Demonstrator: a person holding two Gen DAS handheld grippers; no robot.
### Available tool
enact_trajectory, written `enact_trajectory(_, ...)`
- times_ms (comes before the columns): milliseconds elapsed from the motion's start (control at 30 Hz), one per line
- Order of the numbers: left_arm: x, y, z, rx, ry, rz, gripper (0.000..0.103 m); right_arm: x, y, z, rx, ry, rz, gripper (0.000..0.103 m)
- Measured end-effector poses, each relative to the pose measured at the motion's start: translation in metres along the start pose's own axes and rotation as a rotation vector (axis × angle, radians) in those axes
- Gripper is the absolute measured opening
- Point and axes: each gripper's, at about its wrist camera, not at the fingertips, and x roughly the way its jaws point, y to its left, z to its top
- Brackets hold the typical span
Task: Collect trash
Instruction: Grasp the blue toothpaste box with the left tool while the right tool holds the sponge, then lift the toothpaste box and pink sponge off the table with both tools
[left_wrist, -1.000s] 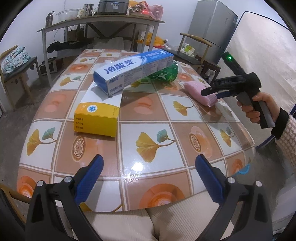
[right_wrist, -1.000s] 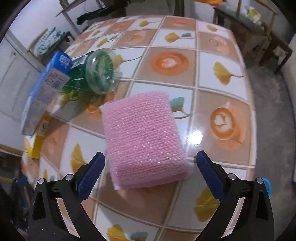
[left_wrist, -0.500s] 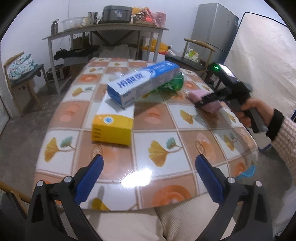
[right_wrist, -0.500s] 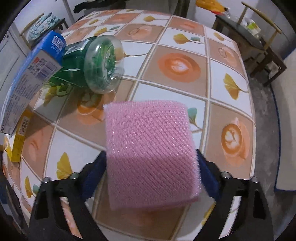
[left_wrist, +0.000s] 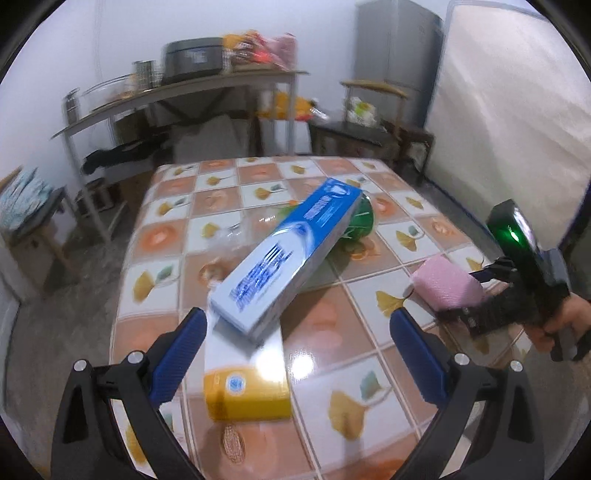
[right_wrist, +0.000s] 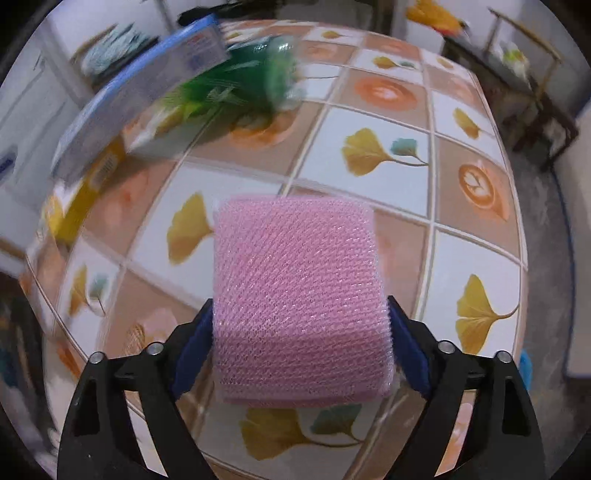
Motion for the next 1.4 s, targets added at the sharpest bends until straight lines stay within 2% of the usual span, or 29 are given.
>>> enact_trajectory(133,0.038,-0.011,0.031,0.160,0.059,0.052,0.097,0.000,0.009,-0.008,-0.027,-0.011,-0.003,0.090)
enact_trajectory(267,0.072,-0.018,0.050,0.265,0.115,0.087,0.097,-0.004,0.001,-0.010,0.008,-0.036,0.067,0.092)
enact_trajectory(400,0.104,-0.018,0.063,0.326,0.178,0.130,0.097,-0.009,-0.016,-0.008,0.048,-0.048,0.131,0.093)
enact_trajectory(500,0.119,-0.018,0.068,0.369,0.216,0.139,0.091,-0.007,-0.025,-0.005,0.078,-0.049,0.171,0.093)
enact_trajectory(700,0.140,-0.019,0.071,0.407,0.297,0.116,0.081,-0.013,-0.048,0.003,0.138,-0.083,0.212,0.093)
enact_trajectory(800,0.145,-0.023,0.069,0.433,0.321,0.117,0.071,-0.017,-0.060,0.004,0.185,-0.104,0.247,0.093)
enact_trajectory(900,0.145,-0.026,0.069,0.443,0.329,0.105,0.055,-0.015,-0.066,0.006,0.210,-0.106,0.250,0.093)
enact_trajectory(1000,0.140,-0.027,0.070,0.429,0.320,0.086,0.054,-0.016,-0.060,0.002,0.203,-0.108,0.245,0.093)
enact_trajectory(1167,0.125,-0.029,0.072,0.415,0.290,0.065,0.051,-0.015,-0.045,0.002,0.151,-0.112,0.180,0.093)
enact_trajectory(1400,0.082,-0.028,0.076,0.305,0.212,-0.017,0.048,-0.012,-0.027,0.005,0.081,-0.112,0.085,0.093)
